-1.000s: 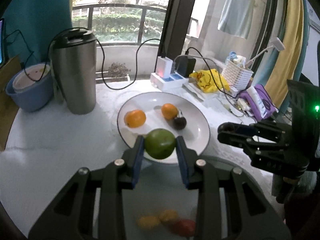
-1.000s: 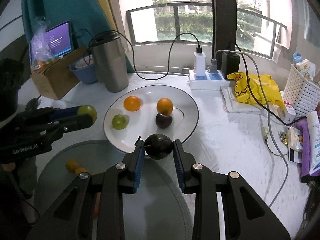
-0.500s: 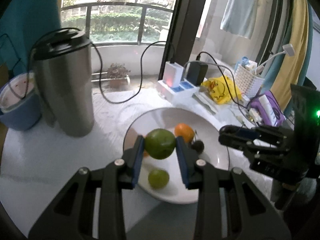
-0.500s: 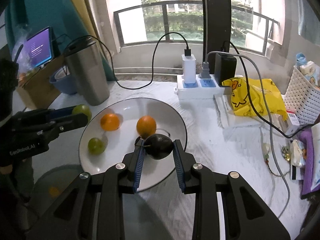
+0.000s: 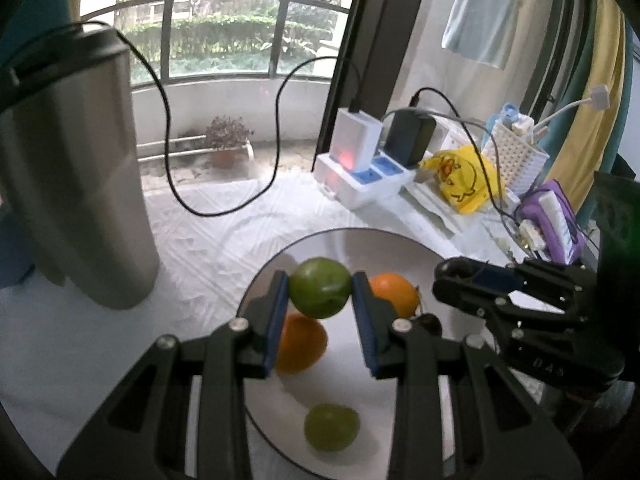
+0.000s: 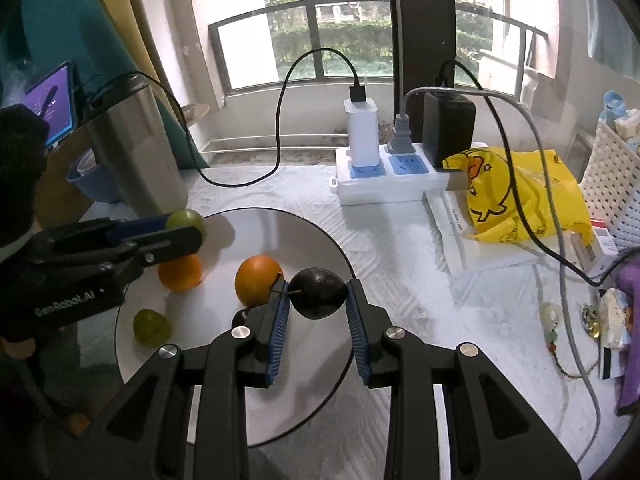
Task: Organize fruits
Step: 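Lower both fruits onto the white plate and open both grippers, then move both open grippers back over the red tomatoes on the tray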
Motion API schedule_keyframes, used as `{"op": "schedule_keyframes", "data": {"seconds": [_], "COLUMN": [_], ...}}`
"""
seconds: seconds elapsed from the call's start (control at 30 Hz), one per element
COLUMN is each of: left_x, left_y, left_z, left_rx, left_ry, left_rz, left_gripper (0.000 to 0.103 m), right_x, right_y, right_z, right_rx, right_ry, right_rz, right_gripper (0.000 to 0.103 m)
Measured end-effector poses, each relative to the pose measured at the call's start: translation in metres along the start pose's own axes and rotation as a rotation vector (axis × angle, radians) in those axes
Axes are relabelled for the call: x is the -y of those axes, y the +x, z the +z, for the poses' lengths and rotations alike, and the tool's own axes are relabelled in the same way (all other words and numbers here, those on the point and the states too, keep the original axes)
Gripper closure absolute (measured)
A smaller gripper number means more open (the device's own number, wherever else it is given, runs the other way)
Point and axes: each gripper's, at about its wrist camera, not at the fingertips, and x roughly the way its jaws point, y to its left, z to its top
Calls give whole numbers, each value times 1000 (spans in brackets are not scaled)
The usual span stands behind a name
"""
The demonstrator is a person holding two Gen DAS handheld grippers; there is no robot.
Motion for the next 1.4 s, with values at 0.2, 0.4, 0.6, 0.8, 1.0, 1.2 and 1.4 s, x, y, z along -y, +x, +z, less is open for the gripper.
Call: {"op": "schedule_keyframes", "data": {"seconds": [0.2,0.4,0.6,0.8,1.0,1.2,1.4], "left_x": [-3,-3,-1,2,9,15,19], "left_y": [7,7,-13,-40,-67,-94,-119], "left_z": [-1,0,3,3,-5,-16,-35], "left_rx": [-33,-43,-4,30,57,80,106], "left_ry": [-16,-26,-40,-47,-48,-47,-67], "left_rz": [-13,-9,-14,-11,-11,-12,-8], "left_gripper": [69,64,56,56,56,56,56], "right_x": [-1,-1,-5,-9,-19,-30,-41], "right_y": [11,12,4,-17,-39,-61,-82], "right_z": [-2,-1,-1,-2,-7,-19,-32], "right_rx": [-12,-10,7,38,56,66,73], "right_ry": [4,12,9,15,15,10,11], "right_rz": [7,3,-4,-12,-7,2,3], "right_gripper": [72,71,62,61,61,61,61]}}
